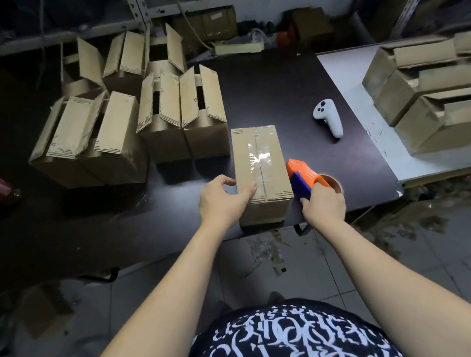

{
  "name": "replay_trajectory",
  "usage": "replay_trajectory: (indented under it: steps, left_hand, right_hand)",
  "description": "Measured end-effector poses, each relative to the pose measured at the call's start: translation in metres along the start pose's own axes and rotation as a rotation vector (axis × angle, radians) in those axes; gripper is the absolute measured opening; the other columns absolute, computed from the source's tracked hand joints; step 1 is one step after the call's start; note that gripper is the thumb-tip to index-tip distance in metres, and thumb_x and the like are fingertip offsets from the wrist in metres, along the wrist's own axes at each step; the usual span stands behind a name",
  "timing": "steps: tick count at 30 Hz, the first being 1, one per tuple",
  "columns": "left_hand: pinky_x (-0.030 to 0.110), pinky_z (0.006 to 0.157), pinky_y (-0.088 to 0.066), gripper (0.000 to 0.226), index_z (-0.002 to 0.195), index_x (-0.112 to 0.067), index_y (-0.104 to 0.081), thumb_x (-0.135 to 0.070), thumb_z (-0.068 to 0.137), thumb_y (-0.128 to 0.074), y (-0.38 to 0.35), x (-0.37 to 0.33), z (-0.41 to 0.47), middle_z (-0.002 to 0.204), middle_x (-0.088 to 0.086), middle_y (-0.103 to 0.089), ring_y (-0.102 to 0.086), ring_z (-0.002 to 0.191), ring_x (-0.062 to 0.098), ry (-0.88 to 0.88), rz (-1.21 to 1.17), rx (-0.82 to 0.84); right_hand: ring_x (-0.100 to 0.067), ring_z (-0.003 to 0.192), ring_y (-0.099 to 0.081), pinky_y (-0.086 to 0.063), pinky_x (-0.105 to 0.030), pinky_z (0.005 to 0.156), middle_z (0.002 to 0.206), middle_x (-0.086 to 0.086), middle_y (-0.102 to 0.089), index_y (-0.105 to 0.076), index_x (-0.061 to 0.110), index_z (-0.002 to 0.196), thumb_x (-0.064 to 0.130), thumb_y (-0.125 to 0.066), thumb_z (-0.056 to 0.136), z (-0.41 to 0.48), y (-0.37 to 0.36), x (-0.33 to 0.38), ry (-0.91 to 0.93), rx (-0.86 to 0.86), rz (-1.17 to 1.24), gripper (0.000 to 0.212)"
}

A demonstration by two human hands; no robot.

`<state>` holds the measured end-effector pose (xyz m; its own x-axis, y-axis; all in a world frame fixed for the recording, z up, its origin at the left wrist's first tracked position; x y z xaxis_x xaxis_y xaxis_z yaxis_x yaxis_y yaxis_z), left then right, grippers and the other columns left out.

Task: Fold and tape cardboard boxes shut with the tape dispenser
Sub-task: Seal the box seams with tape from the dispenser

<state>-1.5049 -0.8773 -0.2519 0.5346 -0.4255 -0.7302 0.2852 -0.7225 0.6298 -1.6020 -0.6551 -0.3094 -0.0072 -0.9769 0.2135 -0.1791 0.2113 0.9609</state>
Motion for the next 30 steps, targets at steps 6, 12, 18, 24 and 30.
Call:
replay_trajectory:
  steps: [6,12,18,24,30]
  left_hand:
    - [0.028,0.075,-0.042,0.054,0.121,-0.018,-0.062,-0.055,0.083,-0.076,-0.001,-0.023,-0.001,0.11,0.001,-0.052,-0.055,0.093,0.016,-0.15,0.121,-0.103]
    - [0.022,0.077,-0.049,0.036,0.124,-0.016,-0.068,-0.031,0.092,-0.074,0.02,-0.078,0.005,0.111,-0.004,-0.059,-0.059,0.094,0.006,-0.556,-0.148,-0.091]
    - [0.026,0.097,-0.049,0.042,0.138,-0.021,-0.061,-0.025,0.096,-0.068,0.038,-0.132,0.008,0.127,-0.003,-0.069,-0.061,0.121,0.007,-0.506,-0.473,0.47]
    - [0.044,0.088,-0.044,0.031,0.115,-0.014,-0.076,-0.03,0.089,-0.071,0.048,-0.14,0.013,0.109,0.008,-0.074,-0.064,0.106,0.029,-0.499,-0.352,0.62]
    - [0.046,0.089,-0.052,0.02,0.105,-0.013,-0.079,-0.025,0.091,-0.072,0.065,-0.137,0.01,0.103,0.008,-0.076,-0.068,0.102,0.029,-0.52,-0.283,0.655]
  right_hand:
    - [-0.037,0.104,-0.062,-0.046,-0.036,0.079,0.116,-0.016,-0.064,-0.051,0.008,0.115,0.034,-0.064,0.1,-0.009,0.033,-0.014,0.023,-0.092,0.442,0.032]
    - [-0.009,0.082,-0.063,-0.048,-0.017,0.069,0.093,0.003,-0.067,-0.057,0.015,0.108,0.026,-0.072,0.096,-0.028,0.082,0.002,0.295,-0.107,0.768,0.023]
    - [-0.015,0.077,-0.054,-0.043,-0.016,0.067,0.076,0.002,-0.064,-0.06,0.011,0.087,0.031,-0.078,0.08,-0.045,0.103,0.009,0.512,-0.256,0.708,0.028]
    - [-0.019,0.081,-0.051,-0.041,-0.014,0.068,0.082,0.025,-0.054,-0.06,0.016,0.089,0.024,-0.081,0.074,-0.058,0.111,0.016,0.673,-0.32,0.724,0.027]
    - [-0.006,0.082,-0.042,-0.037,-0.006,0.071,0.082,0.017,-0.053,-0.06,0.015,0.088,0.019,-0.082,0.076,-0.065,0.11,0.024,0.774,-0.376,0.711,0.025]
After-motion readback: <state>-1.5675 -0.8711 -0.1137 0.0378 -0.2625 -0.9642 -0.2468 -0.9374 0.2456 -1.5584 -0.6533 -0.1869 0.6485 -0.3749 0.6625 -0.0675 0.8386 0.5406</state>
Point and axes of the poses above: each hand's wrist, its own z-axis towards the middle knuckle, its own y-axis out of the back of the hand, x = y × z, the point moved 5 cm from there along z, towards the middle knuckle
